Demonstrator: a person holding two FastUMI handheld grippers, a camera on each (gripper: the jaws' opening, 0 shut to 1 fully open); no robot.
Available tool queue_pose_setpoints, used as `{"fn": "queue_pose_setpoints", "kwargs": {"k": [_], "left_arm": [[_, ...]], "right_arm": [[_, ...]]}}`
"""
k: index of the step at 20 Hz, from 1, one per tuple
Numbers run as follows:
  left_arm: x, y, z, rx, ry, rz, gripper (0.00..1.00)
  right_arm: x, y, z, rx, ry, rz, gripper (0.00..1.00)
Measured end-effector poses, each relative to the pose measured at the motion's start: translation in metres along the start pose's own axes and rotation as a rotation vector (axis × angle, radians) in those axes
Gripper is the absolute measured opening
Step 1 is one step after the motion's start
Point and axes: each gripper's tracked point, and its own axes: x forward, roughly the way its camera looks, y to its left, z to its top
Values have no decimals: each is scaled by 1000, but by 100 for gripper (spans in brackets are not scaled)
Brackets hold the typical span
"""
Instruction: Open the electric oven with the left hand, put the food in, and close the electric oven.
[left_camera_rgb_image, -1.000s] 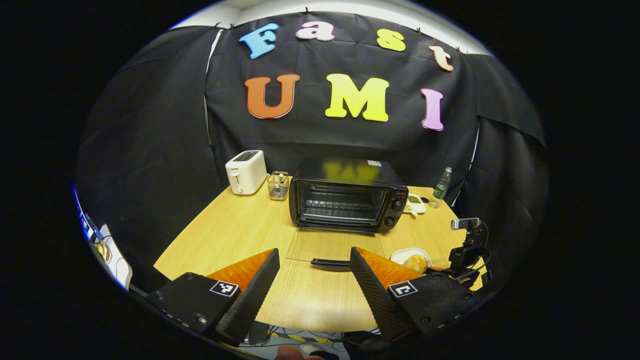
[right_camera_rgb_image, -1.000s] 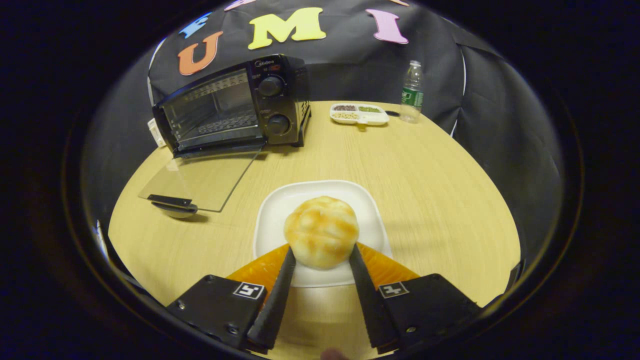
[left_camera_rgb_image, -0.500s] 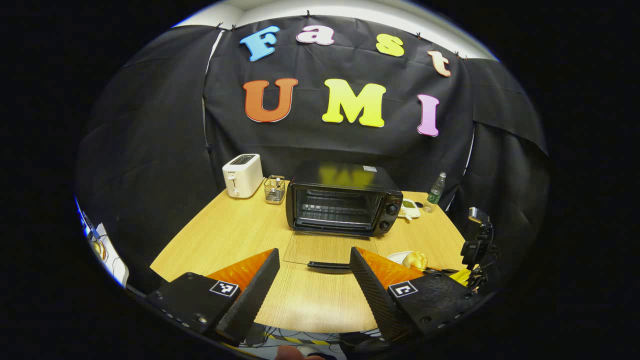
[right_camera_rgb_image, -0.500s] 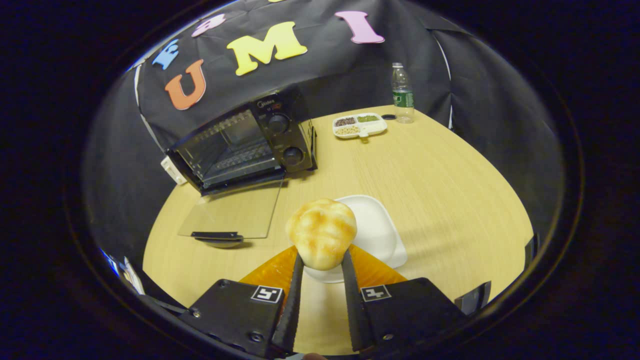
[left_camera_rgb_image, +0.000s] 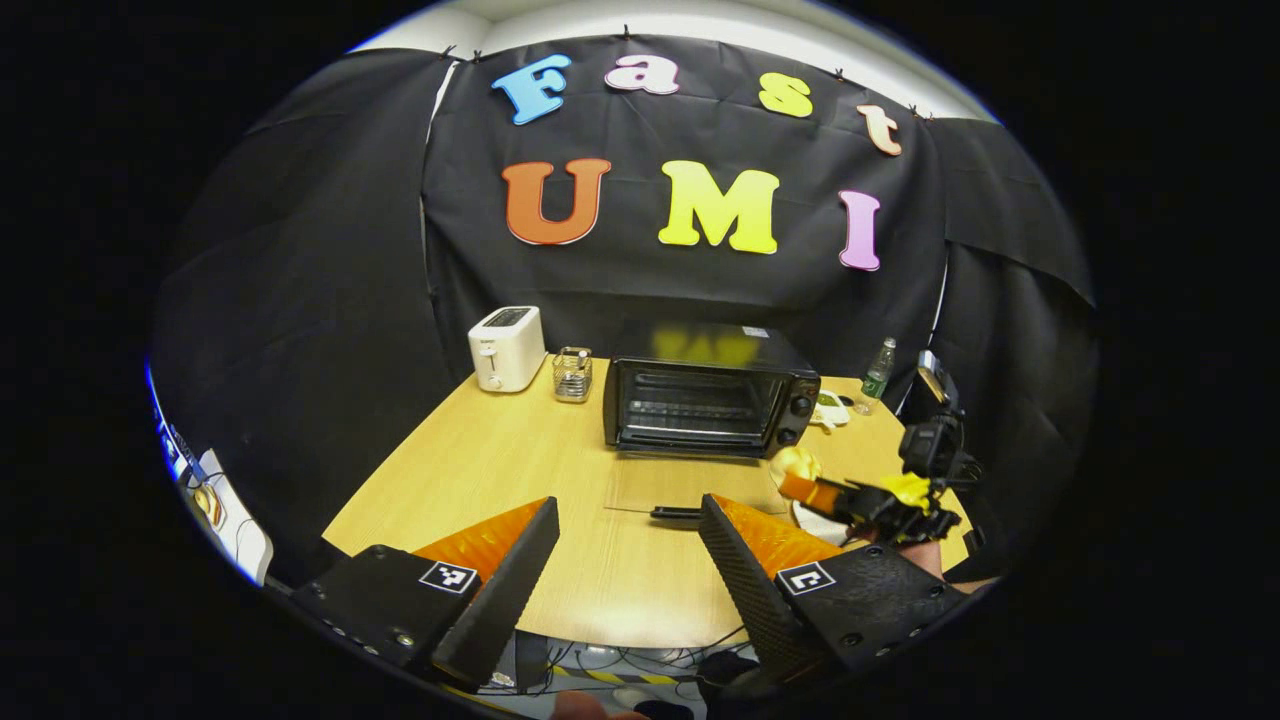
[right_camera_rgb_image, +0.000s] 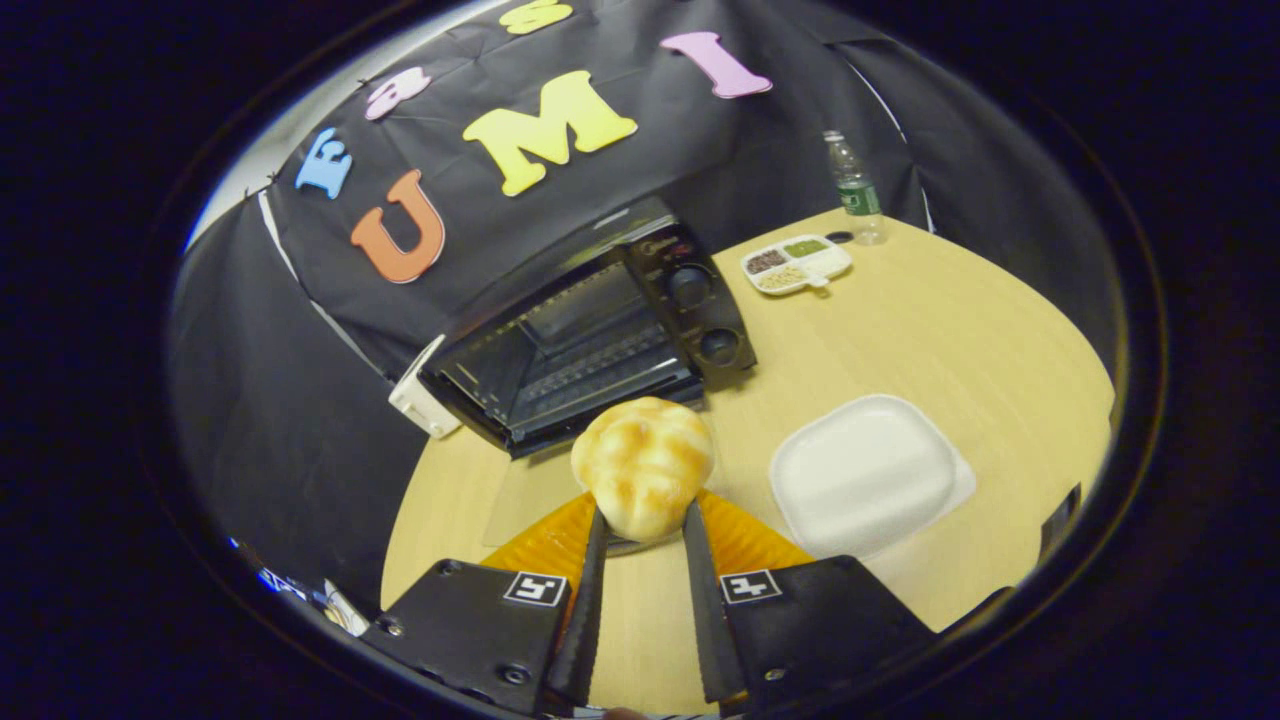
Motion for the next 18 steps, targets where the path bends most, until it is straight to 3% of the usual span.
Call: {"fn": "queue_pose_setpoints", "kwargs": {"k": [6,13,18], "left_arm": [[-14,38,-13,-23,26,61,93],[-18,68,-33,-49,90,132,93],[-20,80,-31,-49,103,166,94]], "right_arm": [[84,45,35,19,-85,-19,41],[173,43,65,27,-155,-125,41],[204,38,74,2,-174,-171,41]]}}
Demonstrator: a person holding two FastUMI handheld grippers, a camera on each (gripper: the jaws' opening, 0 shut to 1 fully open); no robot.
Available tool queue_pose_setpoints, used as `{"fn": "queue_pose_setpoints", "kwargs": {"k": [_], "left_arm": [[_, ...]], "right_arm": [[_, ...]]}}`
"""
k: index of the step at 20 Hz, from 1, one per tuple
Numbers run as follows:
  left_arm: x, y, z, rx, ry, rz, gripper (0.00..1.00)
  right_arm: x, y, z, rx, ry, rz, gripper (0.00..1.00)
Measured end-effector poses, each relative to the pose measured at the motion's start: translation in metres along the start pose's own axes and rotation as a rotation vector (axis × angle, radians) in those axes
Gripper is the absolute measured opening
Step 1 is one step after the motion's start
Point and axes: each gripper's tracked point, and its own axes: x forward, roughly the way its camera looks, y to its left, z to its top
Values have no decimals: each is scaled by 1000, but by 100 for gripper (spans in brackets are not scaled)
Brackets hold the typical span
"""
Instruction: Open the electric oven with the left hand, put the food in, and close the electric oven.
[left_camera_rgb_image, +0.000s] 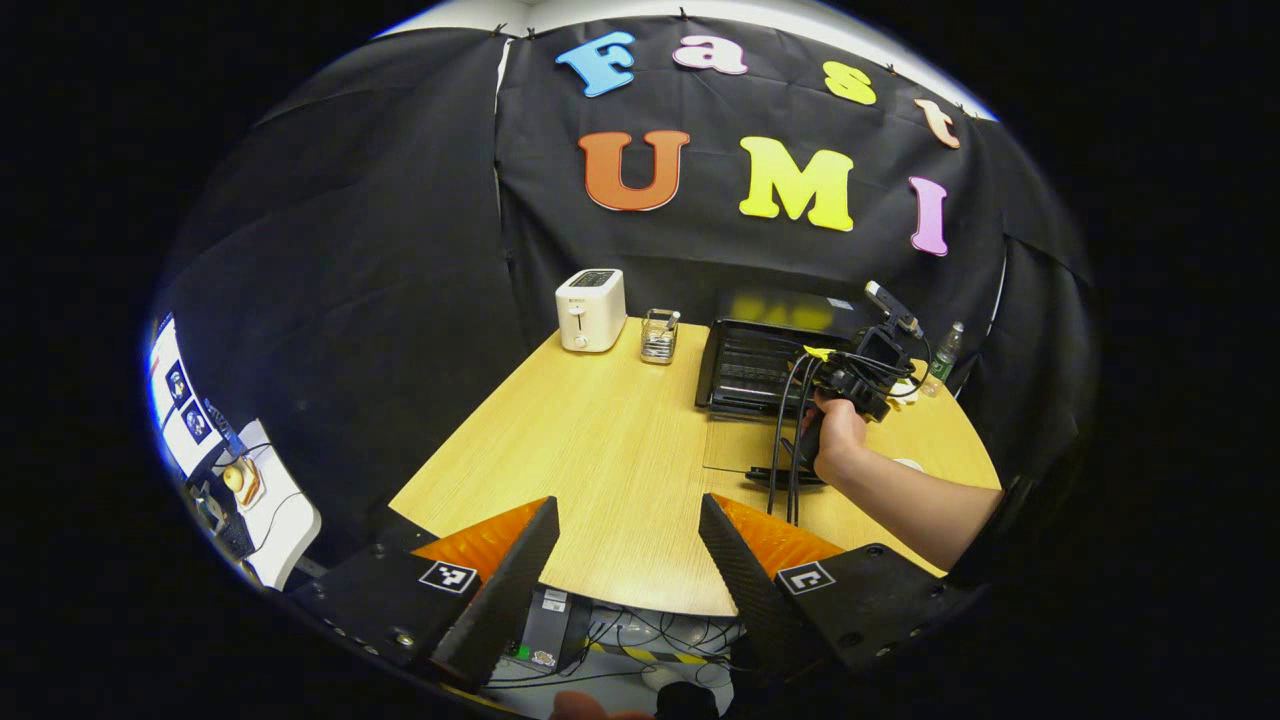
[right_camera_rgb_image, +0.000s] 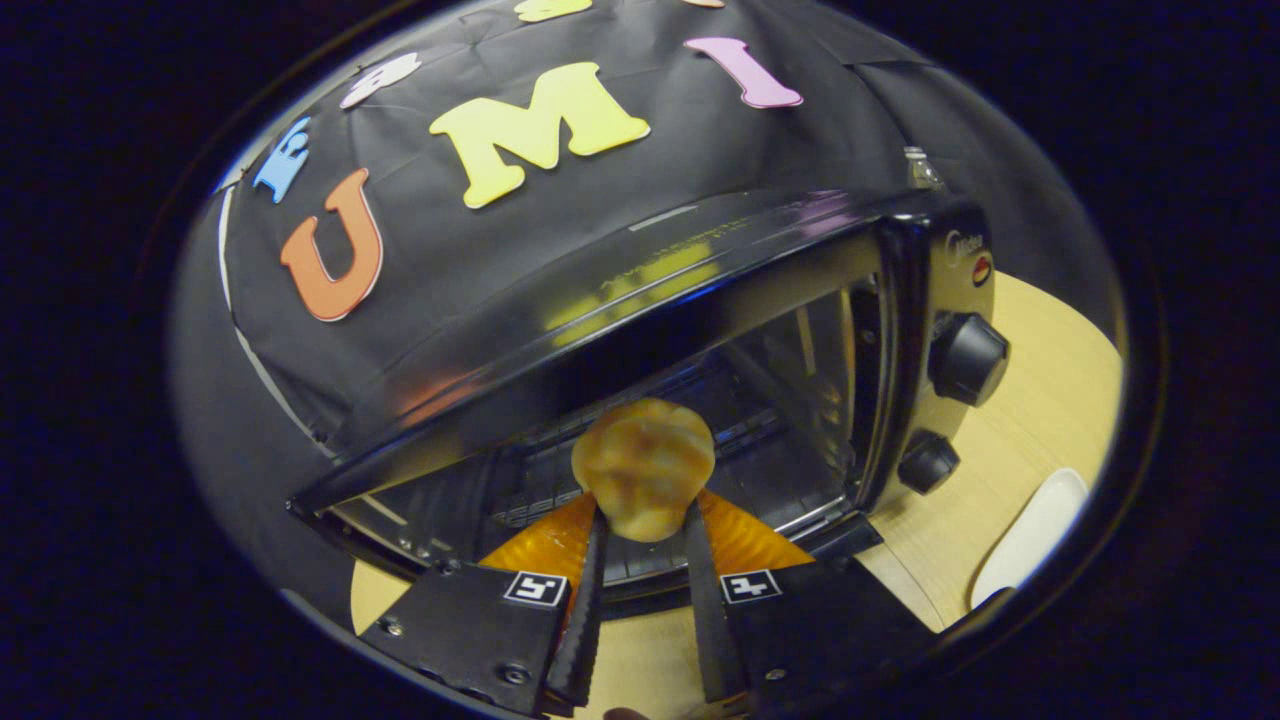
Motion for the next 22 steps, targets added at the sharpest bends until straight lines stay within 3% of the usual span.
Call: {"fn": "queue_pose_setpoints", "kwargs": {"k": [4,7,8,9,10,12,17,22], "left_arm": [[-2,-2,1,-3,3,2,93],[-5,-7,0,-1,1,-10,93],[-7,-11,1,-6,0,-20,93],[-9,-14,2,-12,-1,-29,93],[-11,-16,1,-17,-2,-36,93],[-15,-22,5,-32,-14,-53,93],[-24,-39,13,-61,-77,-101,93],[-20,-51,10,-53,-113,-127,93]], "right_arm": [[7,0,-4,-9,2,-21,47],[5,3,-11,-2,22,-6,66],[1,6,-11,5,23,12,66],[-8,8,-11,4,24,22,74],[-15,8,-11,-13,24,30,73],[-37,11,-13,-41,39,50,80],[-122,17,-12,-89,54,131,85],[-215,2,-8,-327,25,179,92]]}}
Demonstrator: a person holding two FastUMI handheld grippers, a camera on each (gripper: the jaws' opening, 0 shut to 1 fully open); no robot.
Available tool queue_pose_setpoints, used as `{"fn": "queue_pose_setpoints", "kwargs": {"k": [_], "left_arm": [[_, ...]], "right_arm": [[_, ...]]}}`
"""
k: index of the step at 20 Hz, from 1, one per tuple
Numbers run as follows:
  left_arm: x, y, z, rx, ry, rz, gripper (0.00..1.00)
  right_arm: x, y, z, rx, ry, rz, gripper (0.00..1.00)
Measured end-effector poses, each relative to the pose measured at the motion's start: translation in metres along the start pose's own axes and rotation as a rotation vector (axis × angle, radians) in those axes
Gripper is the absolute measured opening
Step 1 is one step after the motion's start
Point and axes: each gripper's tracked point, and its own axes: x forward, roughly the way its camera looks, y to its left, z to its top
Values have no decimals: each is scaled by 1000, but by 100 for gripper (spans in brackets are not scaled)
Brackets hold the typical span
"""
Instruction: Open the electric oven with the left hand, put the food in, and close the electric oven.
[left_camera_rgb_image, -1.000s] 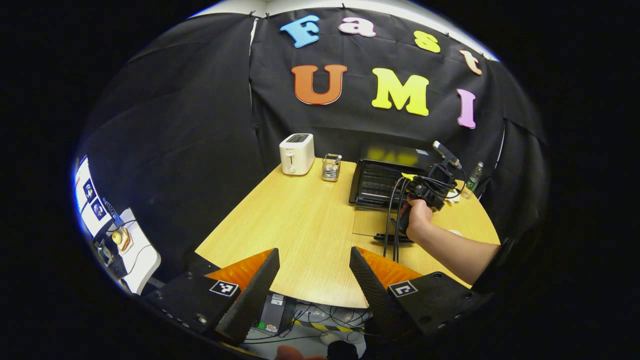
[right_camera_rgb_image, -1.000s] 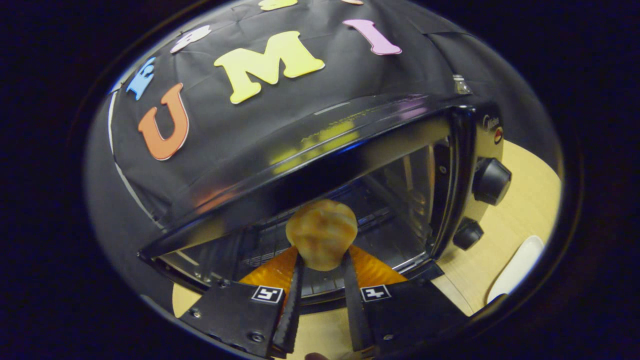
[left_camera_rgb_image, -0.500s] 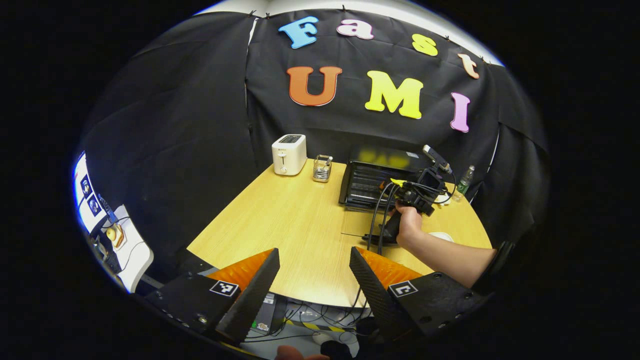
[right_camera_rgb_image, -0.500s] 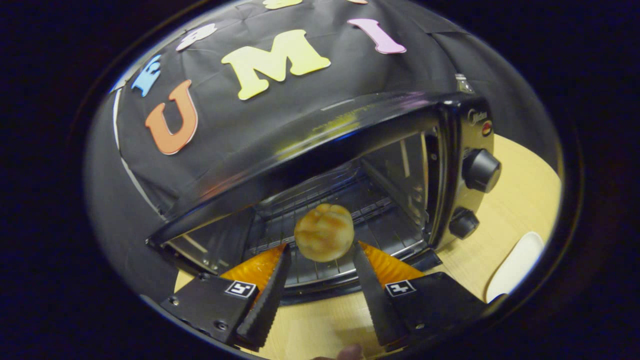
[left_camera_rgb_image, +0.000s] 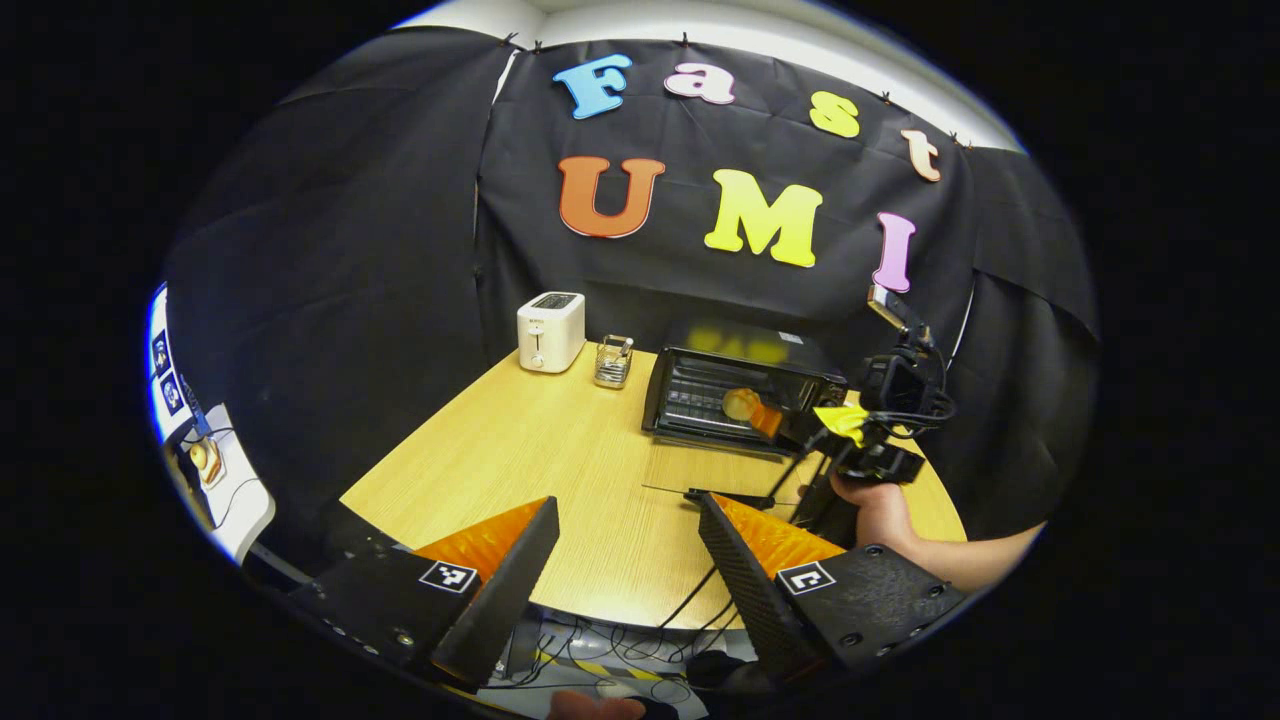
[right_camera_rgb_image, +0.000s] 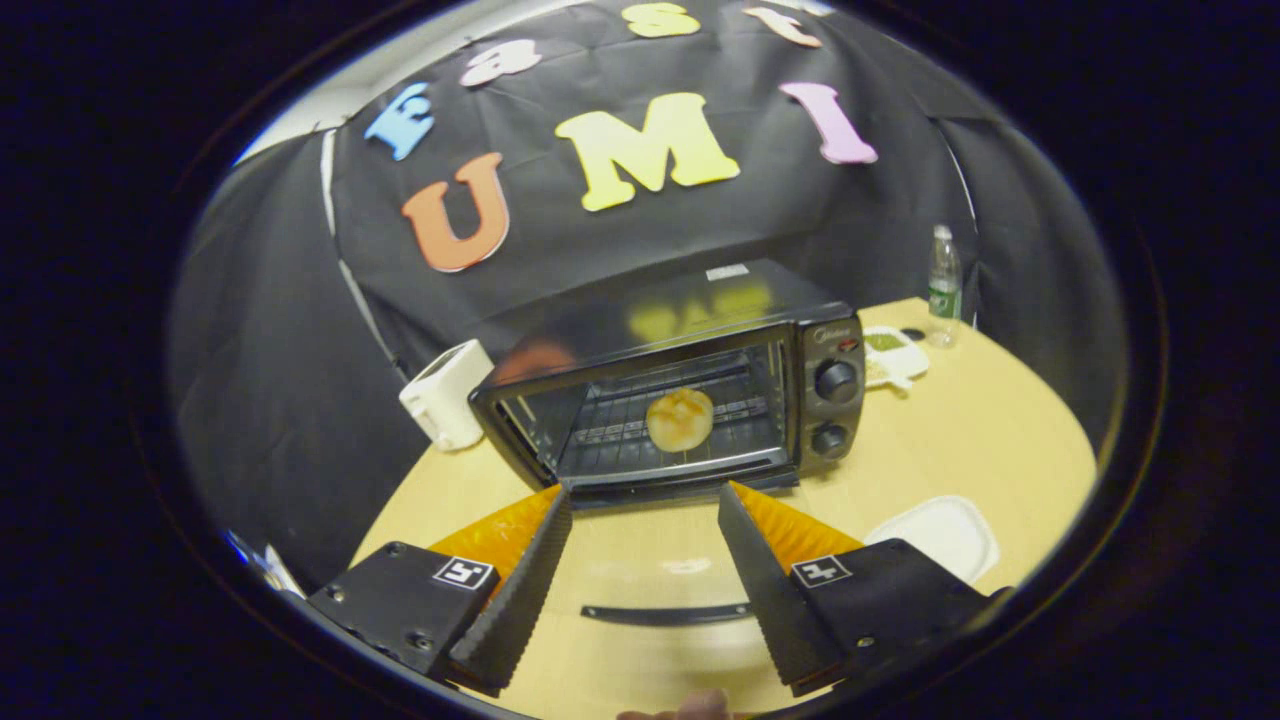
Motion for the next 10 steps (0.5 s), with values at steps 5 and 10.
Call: {"fn": "queue_pose_setpoints", "kwargs": {"k": [5,10], "left_arm": [[23,-19,-4,30,-29,-48,93],[66,-51,-35,30,24,-145,93]], "right_arm": [[-79,-31,6,-131,-31,1,94],[-131,-77,15,-152,-46,-56,97]]}}
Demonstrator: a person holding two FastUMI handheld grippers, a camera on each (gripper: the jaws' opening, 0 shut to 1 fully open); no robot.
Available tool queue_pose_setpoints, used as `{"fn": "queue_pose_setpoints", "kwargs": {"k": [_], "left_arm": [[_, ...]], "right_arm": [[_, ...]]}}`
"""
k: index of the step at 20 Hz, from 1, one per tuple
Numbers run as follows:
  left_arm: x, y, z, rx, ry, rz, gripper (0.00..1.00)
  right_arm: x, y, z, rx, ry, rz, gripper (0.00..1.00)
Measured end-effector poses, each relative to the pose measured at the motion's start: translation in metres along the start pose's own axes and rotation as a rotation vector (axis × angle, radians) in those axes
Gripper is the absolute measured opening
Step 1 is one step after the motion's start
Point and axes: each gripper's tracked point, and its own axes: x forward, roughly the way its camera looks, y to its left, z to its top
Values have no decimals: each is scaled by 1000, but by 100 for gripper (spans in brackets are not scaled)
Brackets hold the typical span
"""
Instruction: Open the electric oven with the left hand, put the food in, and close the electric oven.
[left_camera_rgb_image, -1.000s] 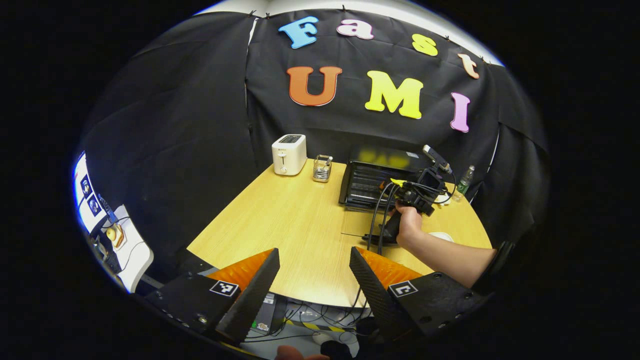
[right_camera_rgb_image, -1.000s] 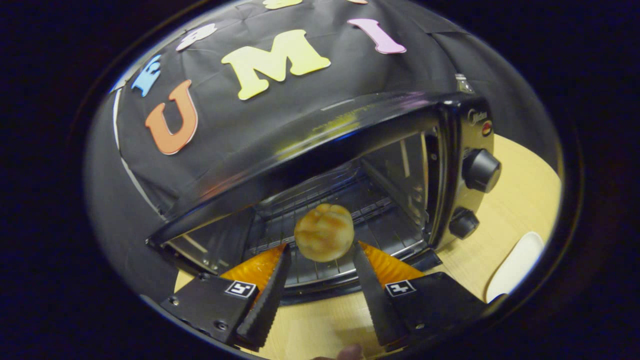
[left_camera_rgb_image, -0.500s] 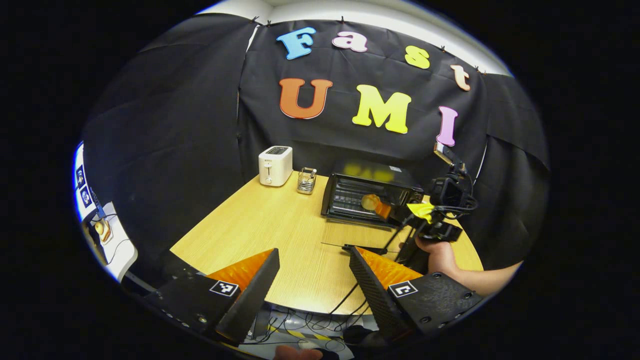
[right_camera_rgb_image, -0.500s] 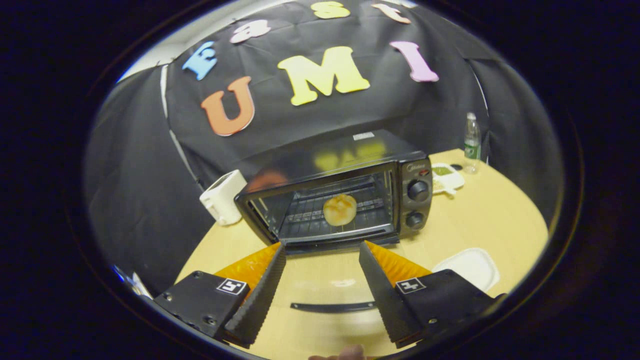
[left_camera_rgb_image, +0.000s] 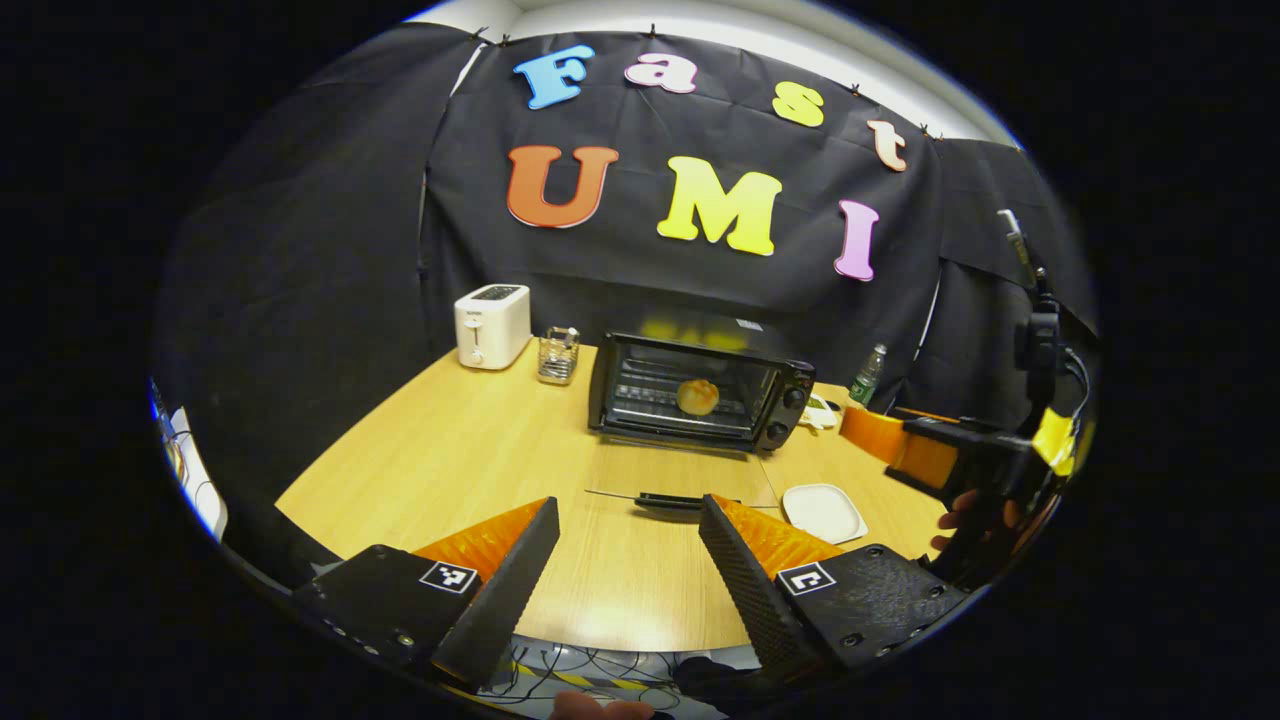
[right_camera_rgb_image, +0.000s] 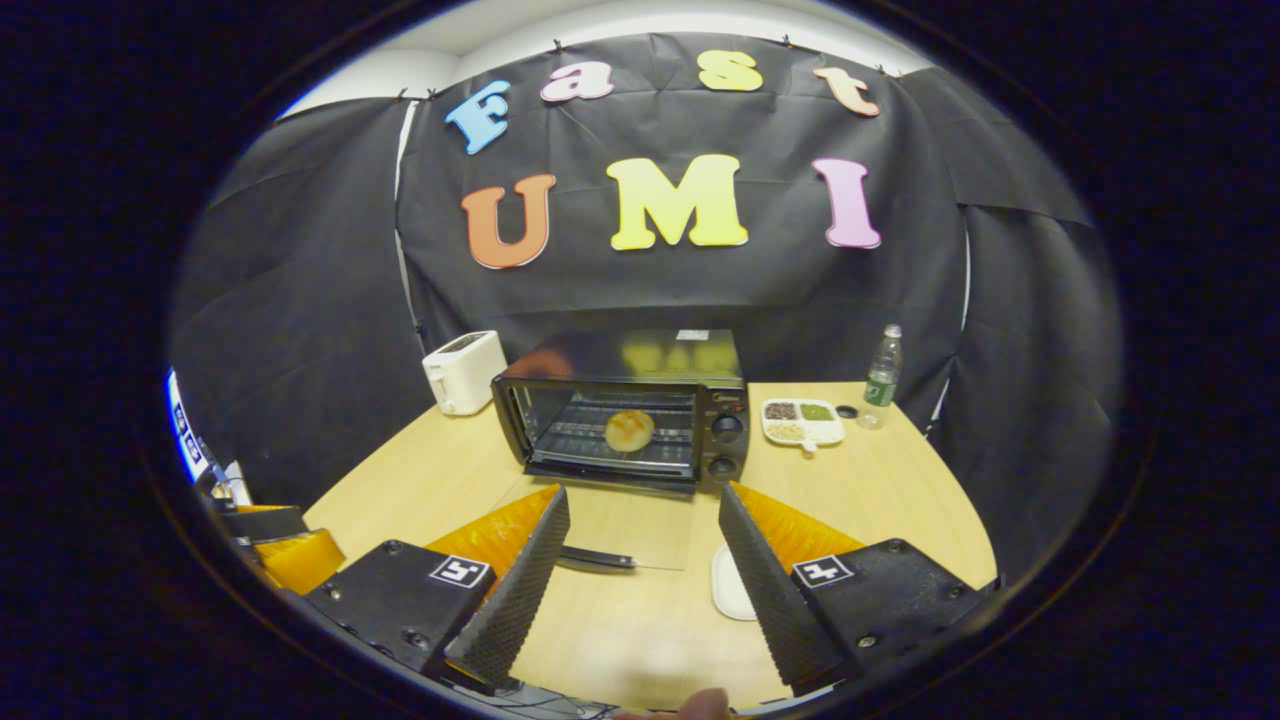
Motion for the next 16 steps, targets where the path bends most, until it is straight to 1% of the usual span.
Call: {"fn": "queue_pose_setpoints", "kwargs": {"k": [4,8,11,13,16], "left_arm": [[37,-17,-32,38,64,-49,93],[69,-35,-64,30,129,-83,93],[101,-38,-90,49,186,-81,94],[123,-42,-99,44,205,-89,93],[151,-45,-115,37,245,-80,94]], "right_arm": [[-23,-34,-9,1,32,-50,97],[-37,-62,-25,39,68,-98,97],[-41,-82,-33,42,80,-130,97],[-43,-97,-41,-1,92,-159,97],[-45,-105,-53,-27,121,-159,97]]}}
